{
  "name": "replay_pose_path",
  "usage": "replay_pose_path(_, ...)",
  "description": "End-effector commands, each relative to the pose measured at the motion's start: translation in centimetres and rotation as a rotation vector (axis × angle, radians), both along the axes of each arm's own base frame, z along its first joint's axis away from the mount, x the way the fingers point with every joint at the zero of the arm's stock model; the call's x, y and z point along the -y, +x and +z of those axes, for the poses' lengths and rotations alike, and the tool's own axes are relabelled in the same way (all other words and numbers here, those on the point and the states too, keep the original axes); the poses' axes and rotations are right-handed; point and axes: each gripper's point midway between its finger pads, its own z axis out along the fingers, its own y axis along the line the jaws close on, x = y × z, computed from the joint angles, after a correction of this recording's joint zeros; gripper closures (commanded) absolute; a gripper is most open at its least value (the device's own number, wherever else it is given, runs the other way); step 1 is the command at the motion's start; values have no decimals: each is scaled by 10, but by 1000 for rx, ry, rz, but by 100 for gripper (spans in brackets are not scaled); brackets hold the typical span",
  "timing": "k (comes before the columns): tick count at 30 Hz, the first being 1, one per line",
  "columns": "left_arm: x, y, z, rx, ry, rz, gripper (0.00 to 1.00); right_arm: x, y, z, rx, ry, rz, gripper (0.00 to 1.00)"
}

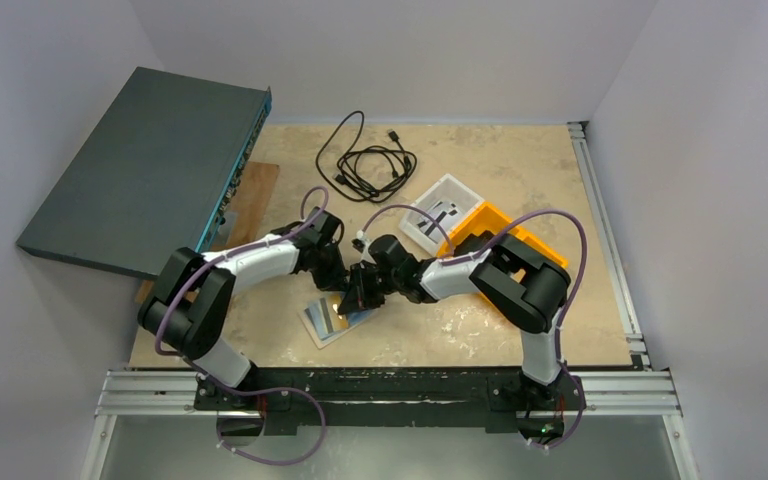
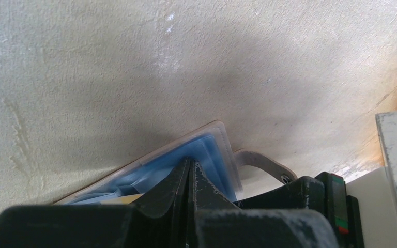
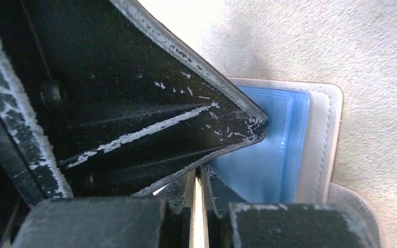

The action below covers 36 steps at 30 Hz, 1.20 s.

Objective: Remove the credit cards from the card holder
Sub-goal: Remove the credit card from the card holder.

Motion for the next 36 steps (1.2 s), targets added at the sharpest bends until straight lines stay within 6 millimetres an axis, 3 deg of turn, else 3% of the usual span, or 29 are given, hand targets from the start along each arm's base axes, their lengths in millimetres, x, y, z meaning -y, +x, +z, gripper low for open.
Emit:
replay_pose_path(1,-8,-1,-17,-38,57,21,100,1,-12,-15,-10,-60,9,100)
replay_pose_path(19,-9,-5,-33,-75,71,-4,100,-2,-8,16,116,-113,-17,100)
replay_pose_path(27,-8,-7,-32,-69,70,-66,100,13,1,15,113,-151,-61,100)
replay_pose_path(36,-16,-9,-34,-69,117,-111,100,19,9,42,189,-122,-50,100)
